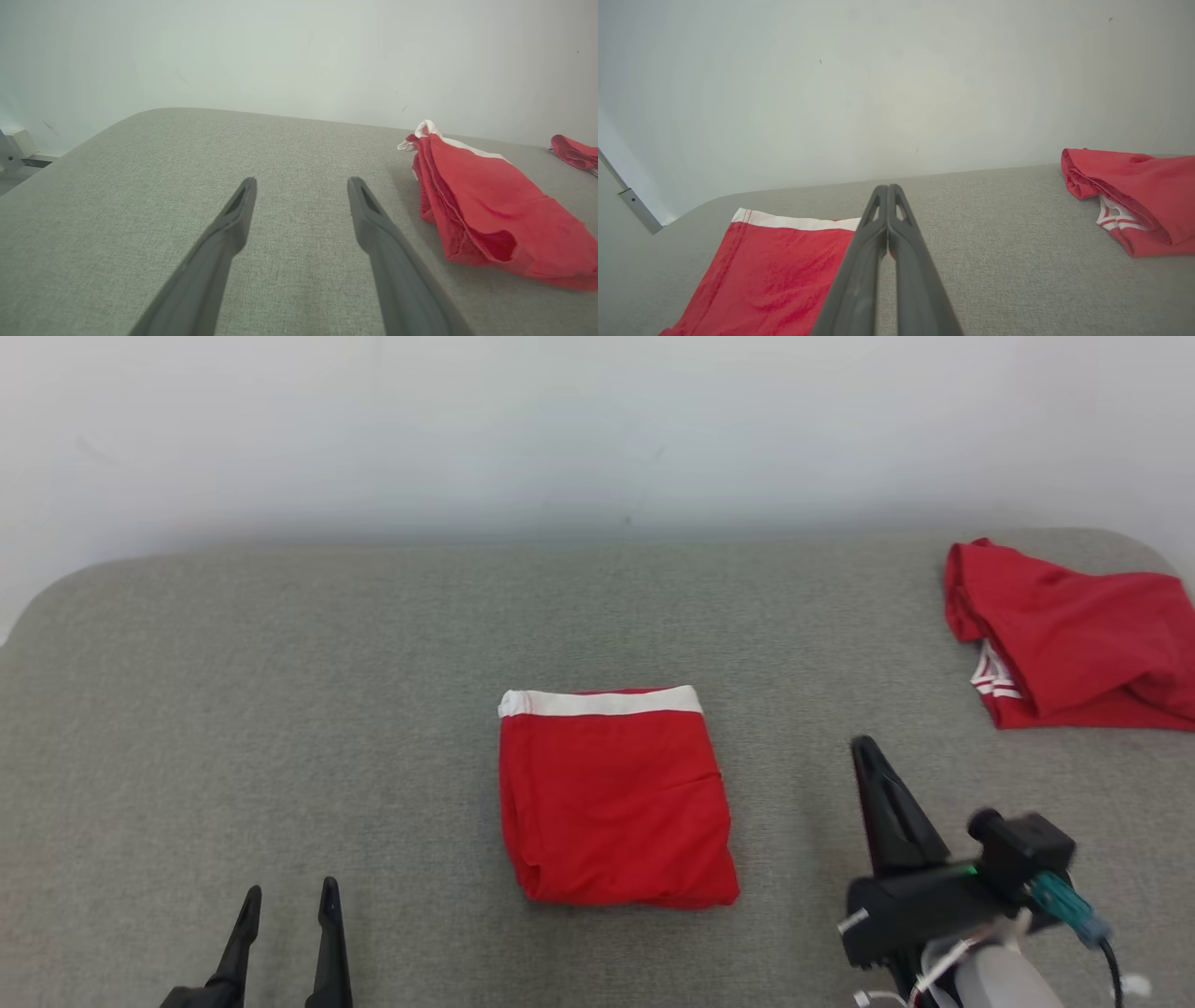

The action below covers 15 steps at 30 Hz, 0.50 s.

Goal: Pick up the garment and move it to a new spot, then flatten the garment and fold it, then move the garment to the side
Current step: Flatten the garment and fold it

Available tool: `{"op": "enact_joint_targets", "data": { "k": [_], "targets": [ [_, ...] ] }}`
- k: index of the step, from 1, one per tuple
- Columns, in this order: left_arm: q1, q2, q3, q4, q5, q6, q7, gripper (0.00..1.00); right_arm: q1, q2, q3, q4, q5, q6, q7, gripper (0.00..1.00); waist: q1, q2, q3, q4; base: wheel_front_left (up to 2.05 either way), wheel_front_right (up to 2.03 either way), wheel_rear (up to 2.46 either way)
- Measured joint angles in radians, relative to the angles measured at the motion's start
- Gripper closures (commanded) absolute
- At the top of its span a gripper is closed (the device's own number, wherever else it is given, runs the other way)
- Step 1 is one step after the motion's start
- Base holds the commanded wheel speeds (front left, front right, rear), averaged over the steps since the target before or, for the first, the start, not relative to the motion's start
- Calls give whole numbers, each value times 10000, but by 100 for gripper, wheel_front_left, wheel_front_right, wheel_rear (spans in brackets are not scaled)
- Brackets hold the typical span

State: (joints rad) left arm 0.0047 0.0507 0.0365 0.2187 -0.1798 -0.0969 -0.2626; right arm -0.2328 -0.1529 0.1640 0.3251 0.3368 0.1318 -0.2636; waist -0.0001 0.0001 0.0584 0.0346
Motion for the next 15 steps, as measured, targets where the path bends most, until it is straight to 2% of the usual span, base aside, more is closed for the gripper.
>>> {"op": "enact_joint_targets", "data": {
  "k": [4,5,7,8,9,10,15],
  "targets": [
    [133,-2,130,-77,142,-4,0,0,872,211,-698,-593,-182,0,-2,100,0,0,-100,-282,0,0,0],
    [146,0,159,-104,184,-6,0,0,1086,272,-815,-725,-203,0,0,89,0,-1,-124,-338,0,0,0],
    [170,0,186,-144,322,-6,0,0,1465,370,-982,-909,-303,0,-2,27,0,-1,-178,-429,0,0,0],
    [190,0,192,-167,360,-4,0,0,1641,418,-1058,-976,-357,0,-2,27,0,0,-211,-459,0,0,0],
    [221,0,192,-178,416,-2,0,0,1814,470,-1160,-1030,-399,0,0,5,0,-1,-239,-482,0,0,0],
    [267,0,192,-192,476,0,0,0,1961,527,-1227,-1080,-403,0,-2,0,0,-1,-267,-496,0,0,0],
    [401,0,215,-222,629,17,0,0,2341,769,-1292,-1220,-650,0,-2,0,0,0,-352,-530,0,0,0]
  ]
}}
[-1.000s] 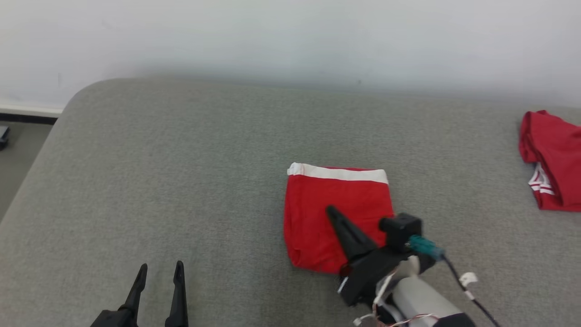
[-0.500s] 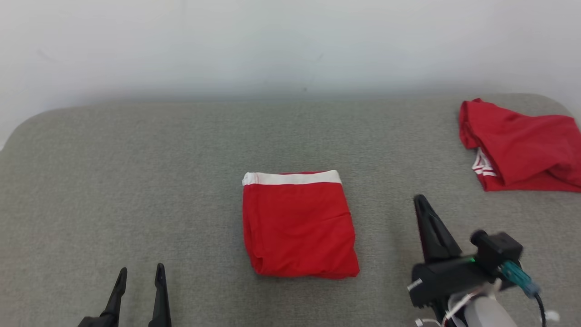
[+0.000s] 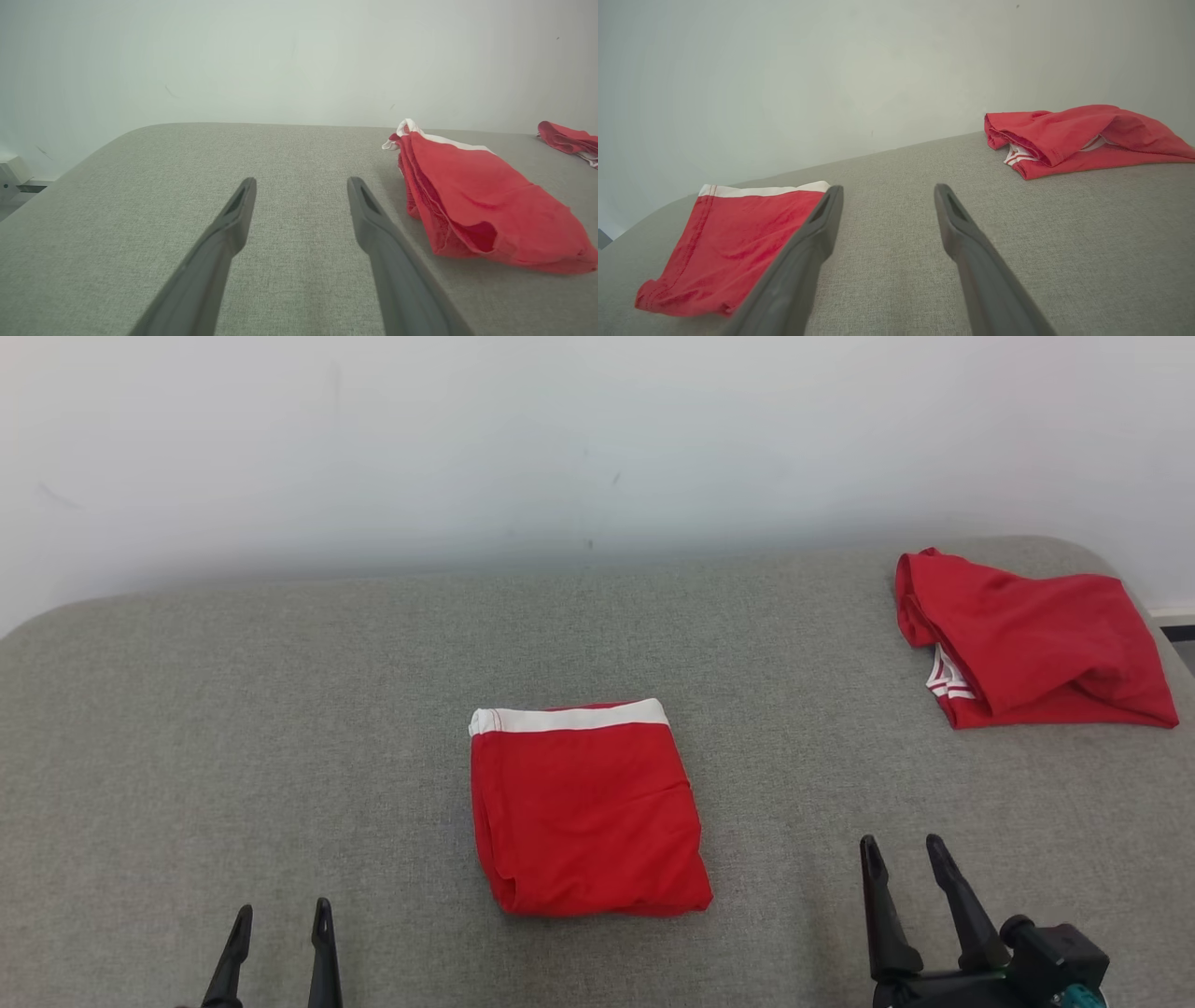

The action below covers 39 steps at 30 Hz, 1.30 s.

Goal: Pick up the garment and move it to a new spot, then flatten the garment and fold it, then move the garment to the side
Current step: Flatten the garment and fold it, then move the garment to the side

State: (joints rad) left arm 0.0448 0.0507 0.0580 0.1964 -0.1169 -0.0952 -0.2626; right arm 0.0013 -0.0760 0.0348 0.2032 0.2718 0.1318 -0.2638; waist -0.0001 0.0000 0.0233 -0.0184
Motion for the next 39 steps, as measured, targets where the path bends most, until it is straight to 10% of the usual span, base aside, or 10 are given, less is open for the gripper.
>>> {"op": "enact_joint_targets", "data": {
  "k": [39],
  "targets": [
    [508,0,-8,-81,257,188,0,0,17,242,-150,167,-500,0,0,0,1,0,-24,241,0,0,0]
  ]
}}
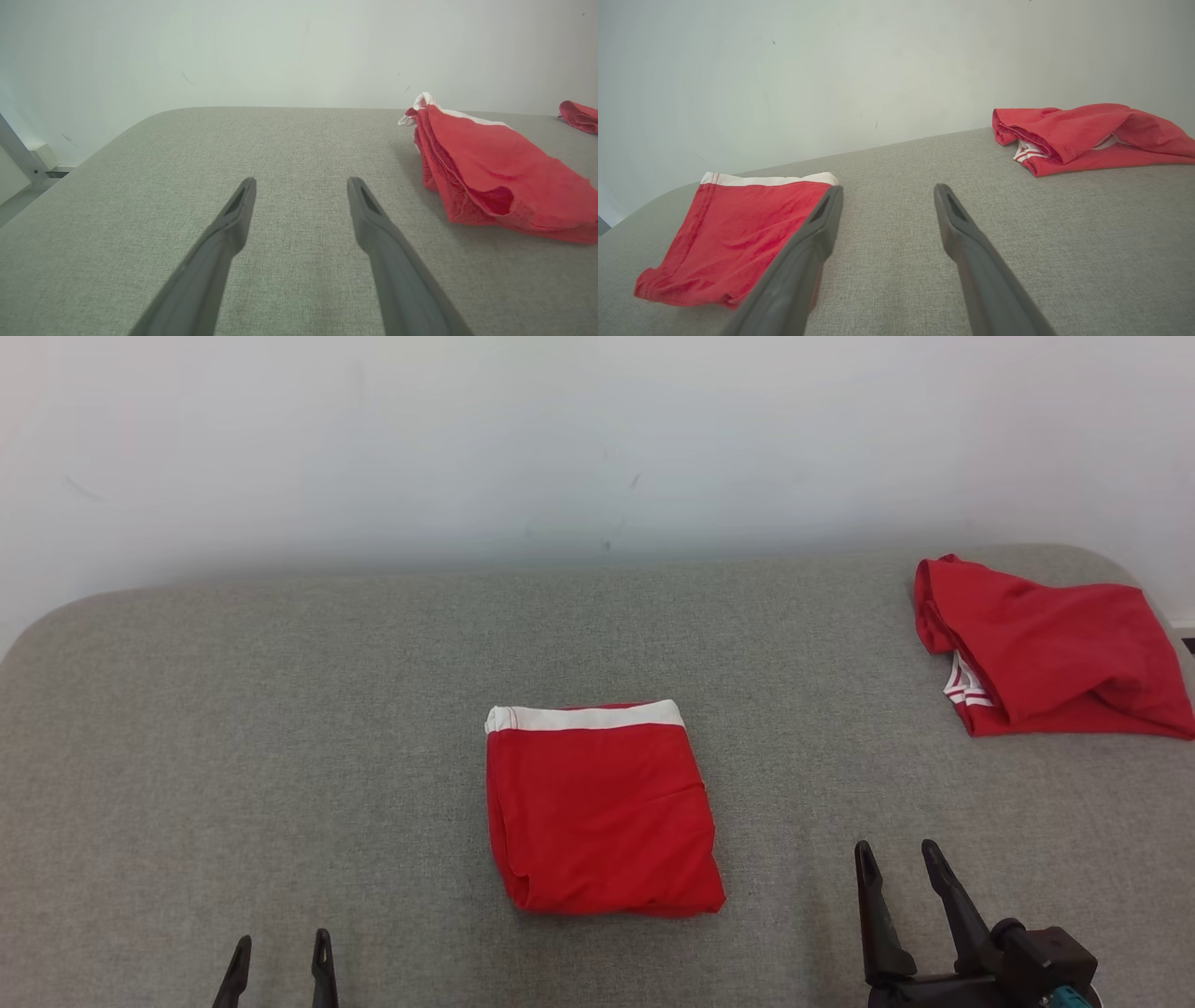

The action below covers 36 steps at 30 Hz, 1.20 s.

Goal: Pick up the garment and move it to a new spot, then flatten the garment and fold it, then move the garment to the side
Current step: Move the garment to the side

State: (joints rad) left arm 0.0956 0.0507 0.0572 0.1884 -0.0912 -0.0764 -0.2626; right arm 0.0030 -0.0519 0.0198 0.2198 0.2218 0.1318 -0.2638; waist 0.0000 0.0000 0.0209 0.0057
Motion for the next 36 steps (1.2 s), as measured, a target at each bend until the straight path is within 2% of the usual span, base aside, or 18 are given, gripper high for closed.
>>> {"op": "enact_joint_targets", "data": {
  "k": [15,24,27,36],
  "targets": [
    [-72,0,-31,38,-13,-2,0,0,-92,0,58,25,-138,0,0,0,1,0,85,134,0,0,0],
    [-142,0,-328,190,-33,-33,0,0,-1143,-27,625,736,-360,0,-2,0,0,0,44,614,0,0,0],
    [-160,0,-487,213,-67,-40,0,0,-1720,-105,872,1553,-397,0,-2,0,0,0,35,841,0,0,0],
    [-271,0,-719,282,-123,-109,0,0,-3981,-203,1296,5680,-426,0,4,0,1,0,148,1623,0,0,0]
  ]
}}
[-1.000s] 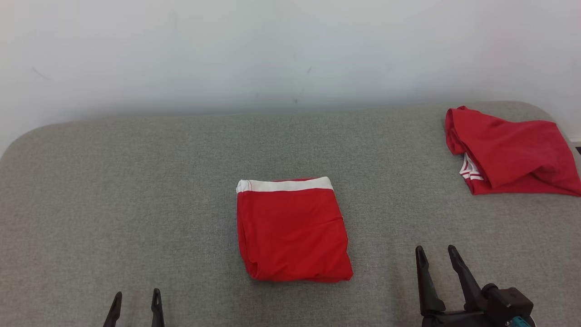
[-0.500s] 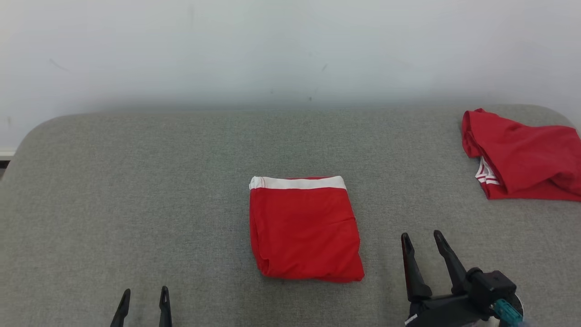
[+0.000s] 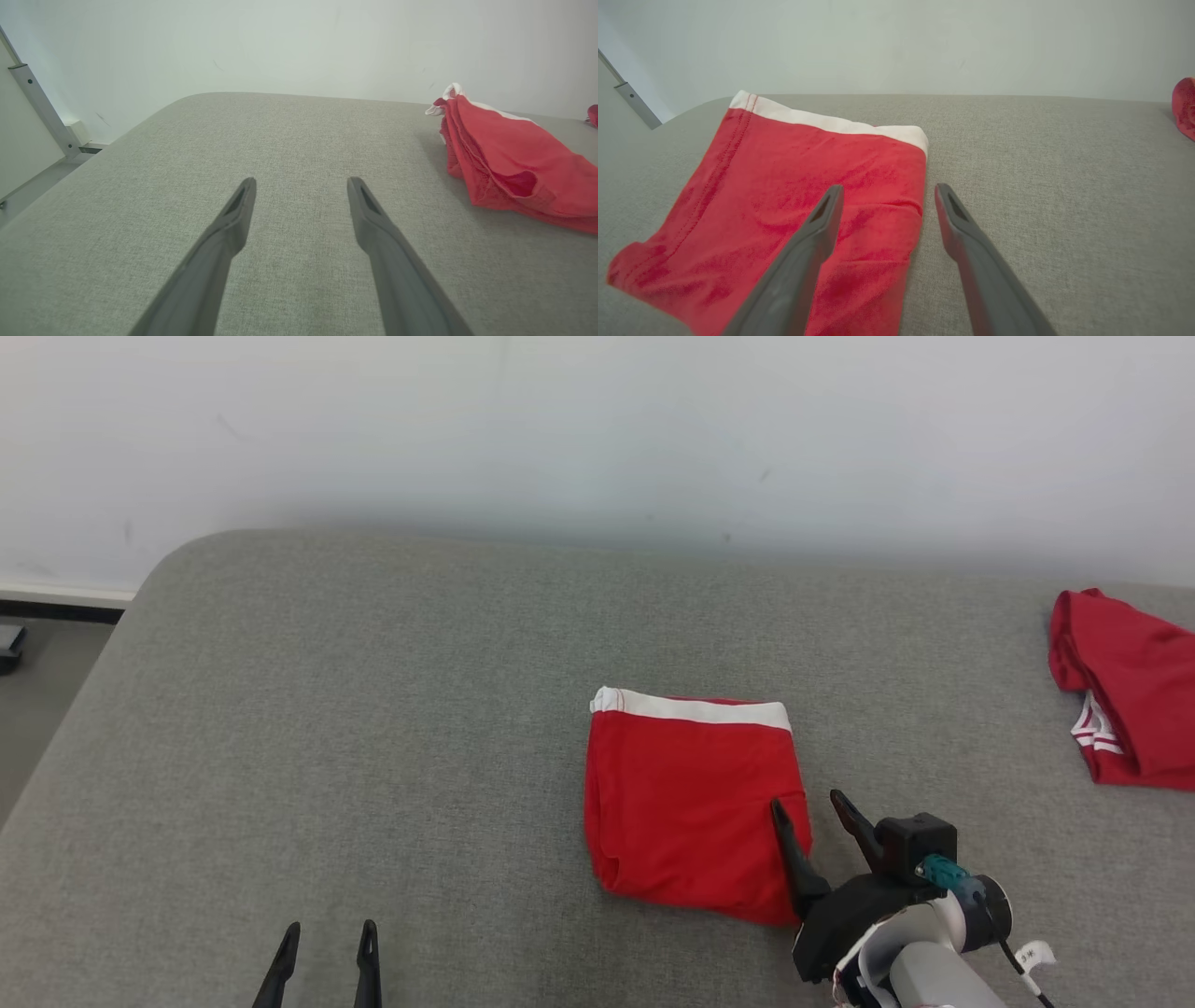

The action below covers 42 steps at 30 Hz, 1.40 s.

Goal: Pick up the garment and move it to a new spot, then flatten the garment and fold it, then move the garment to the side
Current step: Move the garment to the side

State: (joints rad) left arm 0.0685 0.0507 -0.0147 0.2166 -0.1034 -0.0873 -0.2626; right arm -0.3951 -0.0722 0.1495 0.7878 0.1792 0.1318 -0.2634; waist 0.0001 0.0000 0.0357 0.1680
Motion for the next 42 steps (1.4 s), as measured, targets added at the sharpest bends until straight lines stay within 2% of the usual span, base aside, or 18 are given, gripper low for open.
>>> {"op": "enact_joint_targets", "data": {
  "k": [9,14,18,19,20,21,25,29,42],
  "targets": [
    [-103,0,-88,33,-82,-6,0,0,-1796,-119,-63,3018,470,0,56,0,0,0,280,531,0,0,0],
    [-298,0,-159,50,-102,-19,0,0,-2405,-150,-58,4092,631,0,178,0,0,0,475,655,0,0,0],
    [-357,2,-180,69,-128,-21,0,0,-2613,-123,-8,4368,780,0,190,0,0,0,586,711,0,0,0],
    [-373,2,-186,73,-132,-21,0,0,-2669,-107,13,4429,842,0,255,25,0,0,616,720,0,0,0],
    [-394,2,-182,73,-144,-21,0,0,-2716,-90,31,4483,909,0,257,76,0,0,643,726,0,0,0],
    [-424,2,-182,81,-151,-21,0,0,-2752,-79,65,4521,986,0,259,100,0,0,664,729,0,0,0],
    [-482,0,-169,94,-207,-8,0,0,-2858,-10,230,4567,1310,0,255,100,0,0,711,692,0,0,0],
    [-485,0,-174,67,-284,-2,0,0,-3218,-288,504,4493,1400,0,201,100,0,0,789,576,0,0,0],
    [-834,0,-196,-119,-474,-56,2,0,-4876,-1643,2957,3841,1154,0,593,100,1,1,1288,-296,0,0,0]
  ]
}}
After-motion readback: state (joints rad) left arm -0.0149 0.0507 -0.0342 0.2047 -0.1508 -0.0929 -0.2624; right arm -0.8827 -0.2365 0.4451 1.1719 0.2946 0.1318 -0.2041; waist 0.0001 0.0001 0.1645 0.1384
